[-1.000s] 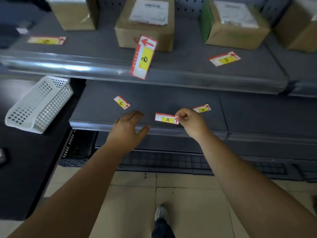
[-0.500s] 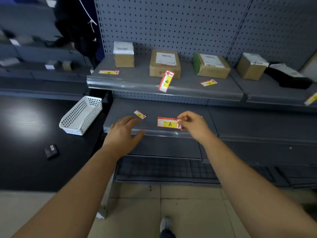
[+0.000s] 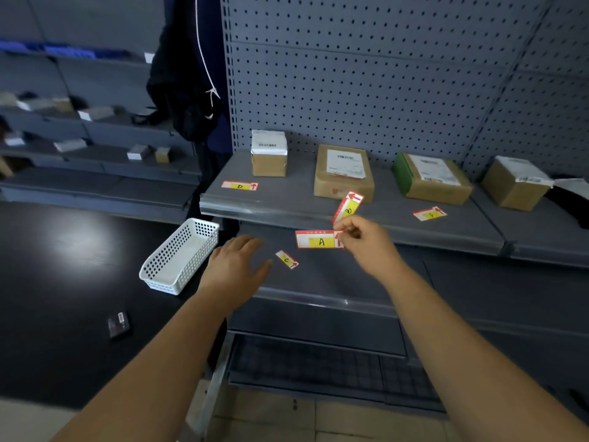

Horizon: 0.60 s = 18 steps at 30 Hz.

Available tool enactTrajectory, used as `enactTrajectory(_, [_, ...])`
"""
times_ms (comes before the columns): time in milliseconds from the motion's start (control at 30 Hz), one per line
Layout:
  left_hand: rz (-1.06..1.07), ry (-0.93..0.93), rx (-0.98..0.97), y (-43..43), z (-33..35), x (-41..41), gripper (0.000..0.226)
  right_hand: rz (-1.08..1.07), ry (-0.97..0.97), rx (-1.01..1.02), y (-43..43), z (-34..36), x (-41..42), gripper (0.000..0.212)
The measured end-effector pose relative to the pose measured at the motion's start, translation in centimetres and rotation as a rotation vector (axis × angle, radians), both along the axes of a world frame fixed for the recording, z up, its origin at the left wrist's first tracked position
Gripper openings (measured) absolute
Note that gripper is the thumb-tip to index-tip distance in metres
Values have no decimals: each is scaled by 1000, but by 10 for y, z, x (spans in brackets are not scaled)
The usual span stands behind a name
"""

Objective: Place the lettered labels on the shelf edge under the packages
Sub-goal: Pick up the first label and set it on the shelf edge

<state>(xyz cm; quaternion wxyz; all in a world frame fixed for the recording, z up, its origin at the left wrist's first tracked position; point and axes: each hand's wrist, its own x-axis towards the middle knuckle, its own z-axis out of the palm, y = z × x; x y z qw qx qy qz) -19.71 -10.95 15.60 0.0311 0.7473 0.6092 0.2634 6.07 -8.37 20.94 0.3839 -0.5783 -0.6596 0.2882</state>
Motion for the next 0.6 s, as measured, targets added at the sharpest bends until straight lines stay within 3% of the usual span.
enactTrajectory(367, [105, 23, 45, 73, 4, -28, 48, 111, -166, 115, 80, 25, -44, 15])
enactTrajectory(600, [65, 41, 63, 102, -2, -48, 46, 108, -254, 119, 96, 33, -71, 13])
